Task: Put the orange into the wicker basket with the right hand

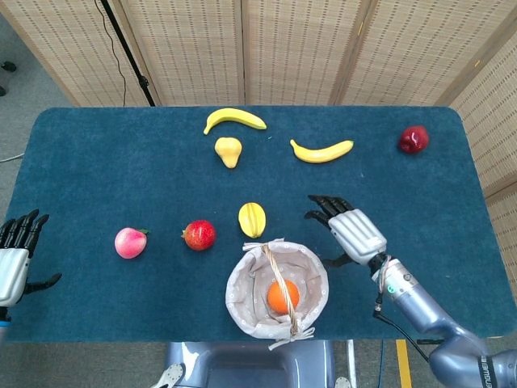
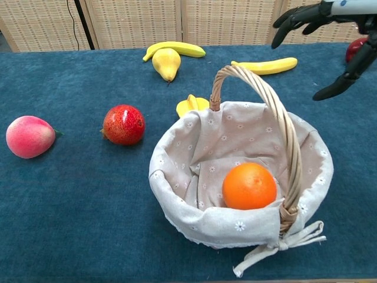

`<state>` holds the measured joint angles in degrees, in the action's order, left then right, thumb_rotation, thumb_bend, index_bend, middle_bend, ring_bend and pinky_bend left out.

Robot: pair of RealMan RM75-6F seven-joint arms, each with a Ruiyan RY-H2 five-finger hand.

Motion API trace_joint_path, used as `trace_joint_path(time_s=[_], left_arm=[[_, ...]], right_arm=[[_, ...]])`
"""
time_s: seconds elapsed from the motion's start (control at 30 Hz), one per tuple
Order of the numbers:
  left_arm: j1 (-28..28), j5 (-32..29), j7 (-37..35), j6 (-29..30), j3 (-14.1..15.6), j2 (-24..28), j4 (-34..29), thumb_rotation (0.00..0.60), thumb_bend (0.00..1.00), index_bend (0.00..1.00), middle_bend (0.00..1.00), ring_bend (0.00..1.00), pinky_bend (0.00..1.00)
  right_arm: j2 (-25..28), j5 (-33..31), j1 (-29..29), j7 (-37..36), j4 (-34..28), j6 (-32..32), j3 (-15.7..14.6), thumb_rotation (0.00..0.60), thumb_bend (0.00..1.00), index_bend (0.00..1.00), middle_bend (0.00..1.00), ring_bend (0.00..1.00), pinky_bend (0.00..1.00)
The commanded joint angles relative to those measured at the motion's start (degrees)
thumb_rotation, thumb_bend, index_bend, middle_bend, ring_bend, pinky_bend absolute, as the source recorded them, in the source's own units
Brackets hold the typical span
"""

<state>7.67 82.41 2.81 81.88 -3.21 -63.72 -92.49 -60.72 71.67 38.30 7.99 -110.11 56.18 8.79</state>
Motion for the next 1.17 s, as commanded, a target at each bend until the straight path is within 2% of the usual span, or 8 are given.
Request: trace_joint_path(time_s=[0.03,0.23,0.43,0.67,0.9,1.17], left_arm=[[-0.1,-0.4,0.5,0.2,-0.2,0.3,0.2,0.600,0.00,0.00,0.00,0.00,0.00],[-0.5,-0.4,0.7,0.6,-0.1,1.1,-0.2,0.600,0.00,0.00,0.00,0.00,0.00],[-1.0,-0.1,1.0,1.1,0.2,2.0,-0.9,0.600,0.00,0.00,0.00,0.00,0.00],[-1.4,1.2,3.0,2.4,0.4,2.7,-3.0,0.600,0.00,0.00,0.00,0.00,0.00],[-1.2,2.0,3.8,2.5,0.5,2.4,-4.1,0.600,0.00,0.00,0.00,0.00,0.00],[-0.6,2.3,3.3,1.4,0.6,1.4,-3.1,0.600,0.00,0.00,0.00,0.00,0.00]], right_arm=[[-0.3,4.0,-5.2,6.2,2.8,9.2,-2.3,0.600,0.10,0.24,0.07,0.07,0.08],[-0.8,8.1,-11.8,5.6,9.1,19.4,-4.0,0.600,0.10,0.28,0.11,0.09,0.08],[0.5,8.5,-19.7,-1.8,15.2,26.8,-6.1,0.600,0.10,0.31,0.13,0.11,0.08],[0.9,8.6,-26.8,-7.4,21.8,33.2,-7.2,0.600,0.10,0.34,0.15,0.12,0.08],[0.9,8.4,-30.9,-10.4,24.8,36.0,-6.8,0.600,0.10,0.35,0.15,0.12,0.08],[0.5,9.5,-32.8,-9.8,24.7,37.2,-6.3,0.600,0.10,0.37,0.15,0.12,0.08]])
